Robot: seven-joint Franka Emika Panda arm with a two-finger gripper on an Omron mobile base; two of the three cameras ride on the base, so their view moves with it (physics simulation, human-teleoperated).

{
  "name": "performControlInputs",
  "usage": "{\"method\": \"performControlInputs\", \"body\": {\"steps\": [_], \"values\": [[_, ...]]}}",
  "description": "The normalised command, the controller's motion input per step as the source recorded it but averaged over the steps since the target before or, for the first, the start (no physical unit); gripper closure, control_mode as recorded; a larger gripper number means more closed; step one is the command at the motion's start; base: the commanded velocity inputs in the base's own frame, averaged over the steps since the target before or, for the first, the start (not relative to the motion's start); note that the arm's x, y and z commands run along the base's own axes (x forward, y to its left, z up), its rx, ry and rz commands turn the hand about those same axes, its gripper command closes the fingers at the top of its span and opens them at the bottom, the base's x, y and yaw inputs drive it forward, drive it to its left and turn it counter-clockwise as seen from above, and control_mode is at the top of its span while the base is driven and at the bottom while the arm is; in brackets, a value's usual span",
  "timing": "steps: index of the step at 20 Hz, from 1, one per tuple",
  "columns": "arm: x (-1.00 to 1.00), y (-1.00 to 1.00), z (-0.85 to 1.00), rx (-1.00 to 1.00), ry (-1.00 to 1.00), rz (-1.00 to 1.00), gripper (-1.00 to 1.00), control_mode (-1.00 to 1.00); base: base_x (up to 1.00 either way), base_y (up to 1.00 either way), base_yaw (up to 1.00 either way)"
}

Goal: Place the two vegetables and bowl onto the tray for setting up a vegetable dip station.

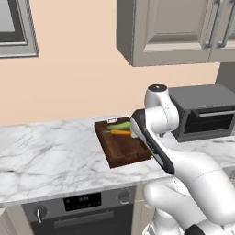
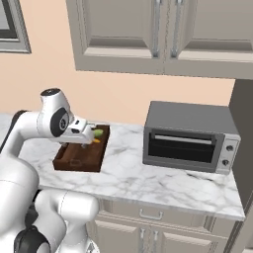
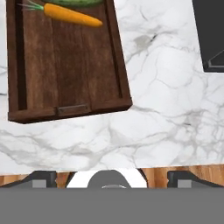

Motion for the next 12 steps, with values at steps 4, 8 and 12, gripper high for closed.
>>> {"method": "performControlInputs", "body": {"steps": [4,8,12], "values": [[0.0,0.0,0.0,0.0,0.0,0.0,-1.0,1.0,-0.39,0.95,-0.01],[0.0,0.0,0.0,0.0,0.0,0.0,-1.0,1.0,-0.1,1.0,-0.02],[0.0,0.0,0.0,0.0,0.0,0.0,-1.0,1.0,0.0,1.0,-0.02]]}}
